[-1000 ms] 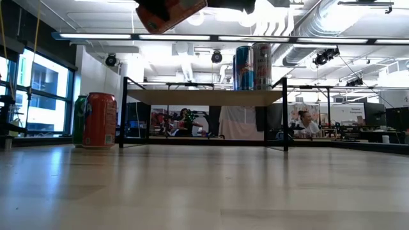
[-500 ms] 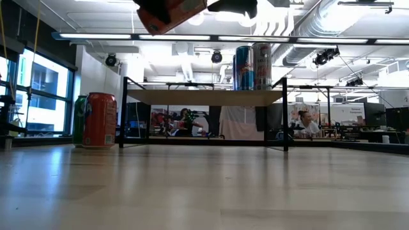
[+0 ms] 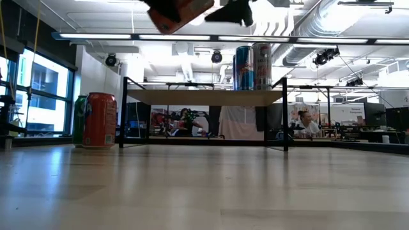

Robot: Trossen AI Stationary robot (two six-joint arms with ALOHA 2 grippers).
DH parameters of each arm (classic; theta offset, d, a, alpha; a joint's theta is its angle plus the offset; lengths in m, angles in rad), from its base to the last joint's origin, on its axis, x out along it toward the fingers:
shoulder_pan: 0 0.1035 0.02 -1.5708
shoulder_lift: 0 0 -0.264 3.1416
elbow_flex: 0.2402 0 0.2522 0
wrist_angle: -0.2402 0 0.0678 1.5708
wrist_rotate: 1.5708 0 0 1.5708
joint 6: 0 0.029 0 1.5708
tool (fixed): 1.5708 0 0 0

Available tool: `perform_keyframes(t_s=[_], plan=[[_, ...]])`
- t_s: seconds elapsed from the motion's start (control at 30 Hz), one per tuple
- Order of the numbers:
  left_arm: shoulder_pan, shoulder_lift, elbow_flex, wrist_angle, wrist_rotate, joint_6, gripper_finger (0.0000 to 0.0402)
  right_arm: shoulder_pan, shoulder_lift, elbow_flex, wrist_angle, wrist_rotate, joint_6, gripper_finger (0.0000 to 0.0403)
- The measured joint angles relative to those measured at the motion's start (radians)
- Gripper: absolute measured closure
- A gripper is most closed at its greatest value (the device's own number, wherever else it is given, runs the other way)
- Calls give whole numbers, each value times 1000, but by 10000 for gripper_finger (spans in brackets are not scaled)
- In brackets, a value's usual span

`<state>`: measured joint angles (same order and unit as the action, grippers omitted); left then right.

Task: Place canned beverage on shelf
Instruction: Put the bottom red soda can on the shelf

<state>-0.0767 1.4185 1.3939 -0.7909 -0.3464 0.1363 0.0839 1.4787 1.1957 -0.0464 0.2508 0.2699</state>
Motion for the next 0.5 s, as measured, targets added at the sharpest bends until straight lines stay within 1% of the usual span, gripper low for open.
perform_keyframes(t_s=[0.1,0.3,0.4,0.5], plan=[[5,0,1,-2,2,7,161,-6,19,0,5,-22,11,9],[11,0,0,-14,5,14,160,-11,25,0,34,-17,20,9],[14,0,0,-12,16,15,159,-12,25,0,92,-18,16,9],[20,0,0,-12,40,15,159,-12,25,0,145,-17,-23,9]])
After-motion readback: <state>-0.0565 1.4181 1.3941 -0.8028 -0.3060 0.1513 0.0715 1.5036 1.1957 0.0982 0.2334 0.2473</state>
